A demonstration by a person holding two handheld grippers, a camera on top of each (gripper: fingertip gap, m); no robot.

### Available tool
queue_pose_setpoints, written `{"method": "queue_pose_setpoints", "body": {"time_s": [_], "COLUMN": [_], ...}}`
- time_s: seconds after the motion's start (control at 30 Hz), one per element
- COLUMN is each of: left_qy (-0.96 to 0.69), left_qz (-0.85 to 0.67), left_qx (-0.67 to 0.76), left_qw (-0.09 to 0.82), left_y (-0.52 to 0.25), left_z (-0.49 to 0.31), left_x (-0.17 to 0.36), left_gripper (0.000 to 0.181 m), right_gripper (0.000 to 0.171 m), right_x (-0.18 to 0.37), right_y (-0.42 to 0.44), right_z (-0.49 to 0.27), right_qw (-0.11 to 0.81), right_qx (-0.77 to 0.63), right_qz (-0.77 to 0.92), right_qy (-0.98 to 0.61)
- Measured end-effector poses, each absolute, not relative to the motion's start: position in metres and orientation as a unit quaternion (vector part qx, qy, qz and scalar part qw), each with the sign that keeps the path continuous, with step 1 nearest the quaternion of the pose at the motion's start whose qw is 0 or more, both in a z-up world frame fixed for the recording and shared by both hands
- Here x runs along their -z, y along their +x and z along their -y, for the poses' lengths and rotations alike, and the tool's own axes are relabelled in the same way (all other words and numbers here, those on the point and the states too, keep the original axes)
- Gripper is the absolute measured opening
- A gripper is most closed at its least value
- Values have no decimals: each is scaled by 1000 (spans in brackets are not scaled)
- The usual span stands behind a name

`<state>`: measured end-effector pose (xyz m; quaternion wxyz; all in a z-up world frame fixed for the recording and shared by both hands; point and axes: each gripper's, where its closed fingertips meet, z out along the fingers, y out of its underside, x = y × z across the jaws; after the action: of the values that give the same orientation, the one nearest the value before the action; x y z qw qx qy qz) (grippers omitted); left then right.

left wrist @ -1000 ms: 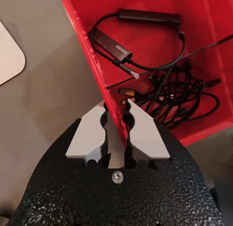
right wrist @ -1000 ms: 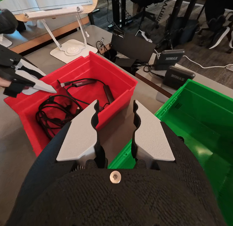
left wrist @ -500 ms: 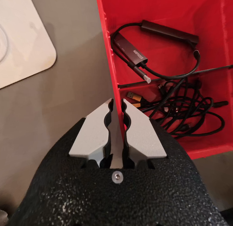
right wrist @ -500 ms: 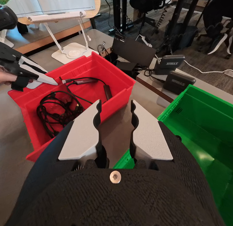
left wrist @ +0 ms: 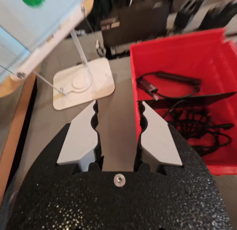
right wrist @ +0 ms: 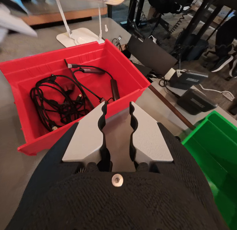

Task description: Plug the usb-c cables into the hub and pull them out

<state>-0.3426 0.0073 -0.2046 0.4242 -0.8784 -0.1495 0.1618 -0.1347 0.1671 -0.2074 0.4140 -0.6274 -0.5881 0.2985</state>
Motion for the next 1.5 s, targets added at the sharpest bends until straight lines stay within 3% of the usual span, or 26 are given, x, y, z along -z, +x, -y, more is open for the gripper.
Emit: {"method": "queue_pose_setpoints", "body": {"time_s": [0.03,0.13,0.2,0.37,0.53,0.77,0.93,1.07,1.27,1.5], "left_qy": [-867,-839,-832,-858,-852,-875,-844,-833,-805,-760], "left_qz": [142,103,73,22,-64,-345,-489,-522,-574,-633], "left_qx": [-149,-153,-157,-39,-43,-90,-128,-113,-122,-141], "left_qw": [454,512,526,512,517,327,182,144,87,44], "left_y": [-337,-331,-329,-297,-280,-261,-259,-259,-271,-270], "left_z": [-11,-19,-24,-54,-87,-165,-175,-180,-182,-190], "left_x": [190,156,149,175,185,244,309,332,349,354], "left_gripper": [64,64,55,55,40,42,44,44,46,36], "right_gripper": [34,33,32,31,31,33,39,49,45,44], "right_x": [211,220,226,238,214,191,192,208,174,167], "right_y": [-138,-152,-168,-214,-214,-139,-64,-30,-12,-10], "right_z": [-163,-154,-150,-151,-146,-163,-207,-232,-243,-244], "right_qw": [410,400,377,308,338,402,459,437,482,487], "right_qx": [-289,-263,-239,-162,-194,-231,-155,-168,-232,-275], "right_qz": [597,622,649,712,680,577,503,462,425,417], "right_qy": [-625,-620,-616,-610,-621,-673,-716,-753,-730,-716]}}
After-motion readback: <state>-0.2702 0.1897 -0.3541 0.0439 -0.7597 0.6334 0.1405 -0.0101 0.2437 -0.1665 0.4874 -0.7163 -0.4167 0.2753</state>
